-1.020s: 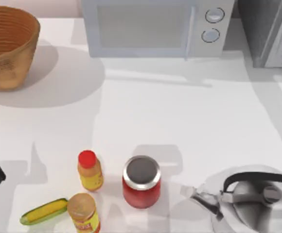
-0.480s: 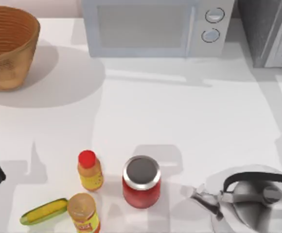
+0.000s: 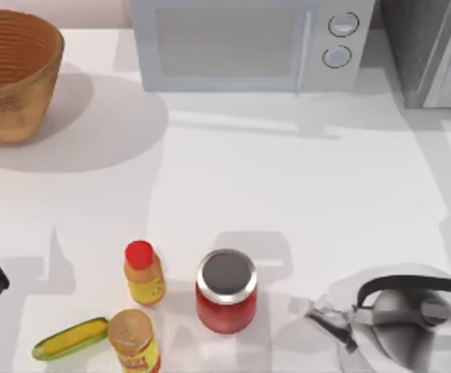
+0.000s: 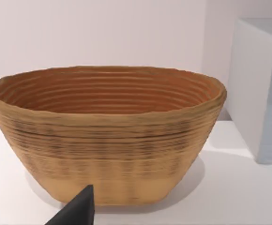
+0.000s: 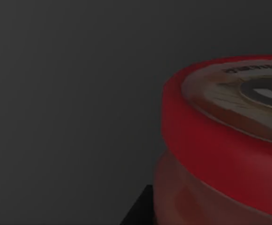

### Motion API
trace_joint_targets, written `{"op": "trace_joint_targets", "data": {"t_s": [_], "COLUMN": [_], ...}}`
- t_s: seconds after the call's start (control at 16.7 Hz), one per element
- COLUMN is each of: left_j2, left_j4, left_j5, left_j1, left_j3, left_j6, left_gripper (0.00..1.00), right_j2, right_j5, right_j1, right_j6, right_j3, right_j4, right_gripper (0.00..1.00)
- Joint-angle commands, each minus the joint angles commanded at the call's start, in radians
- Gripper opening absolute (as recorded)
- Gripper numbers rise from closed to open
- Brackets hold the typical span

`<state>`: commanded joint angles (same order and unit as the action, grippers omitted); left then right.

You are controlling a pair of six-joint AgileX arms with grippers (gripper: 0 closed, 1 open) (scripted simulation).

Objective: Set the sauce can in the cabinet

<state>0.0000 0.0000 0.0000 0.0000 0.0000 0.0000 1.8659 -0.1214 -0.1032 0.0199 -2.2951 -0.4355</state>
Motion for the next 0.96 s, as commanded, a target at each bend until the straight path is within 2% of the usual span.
{"op": "trace_joint_targets", "data": {"t_s": [0.6, 0.96], "left_j2": [0.0, 0.0], "left_j4": [0.0, 0.0], "left_j5": [0.0, 0.0], "left_j1": [0.0, 0.0], "left_j3": [0.0, 0.0], "left_j6": [0.0, 0.0], "left_gripper": [1.0, 1.0], "right_j2": [0.0, 0.0], "right_j5": [0.0, 0.0], "right_j1": [0.0, 0.0], "right_j6": [0.0, 0.0], "right_j3": [0.0, 0.0], "right_j4": [0.0, 0.0], "right_gripper": [0.98, 1.0]}}
